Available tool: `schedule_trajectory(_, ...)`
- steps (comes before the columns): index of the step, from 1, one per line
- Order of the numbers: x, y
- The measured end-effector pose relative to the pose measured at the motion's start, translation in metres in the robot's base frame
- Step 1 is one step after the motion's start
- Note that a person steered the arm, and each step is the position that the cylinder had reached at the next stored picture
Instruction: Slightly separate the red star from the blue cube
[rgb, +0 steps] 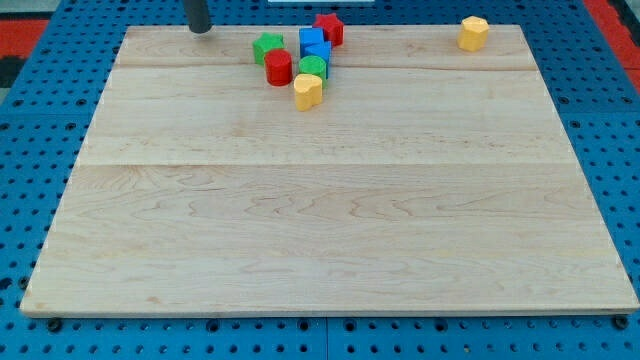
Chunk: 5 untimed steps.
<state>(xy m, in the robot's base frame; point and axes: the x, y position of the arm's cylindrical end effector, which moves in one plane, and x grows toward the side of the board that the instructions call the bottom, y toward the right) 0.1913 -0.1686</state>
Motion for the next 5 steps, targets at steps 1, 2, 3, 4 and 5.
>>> schedule_trajectory(1,0.001,0.048)
schedule_trajectory(2,0.001,0.098)
schedule_trajectory(3,0.001,0.134)
schedule_trajectory(4,0.001,0.179)
schedule_trajectory(5,0.007,0.211)
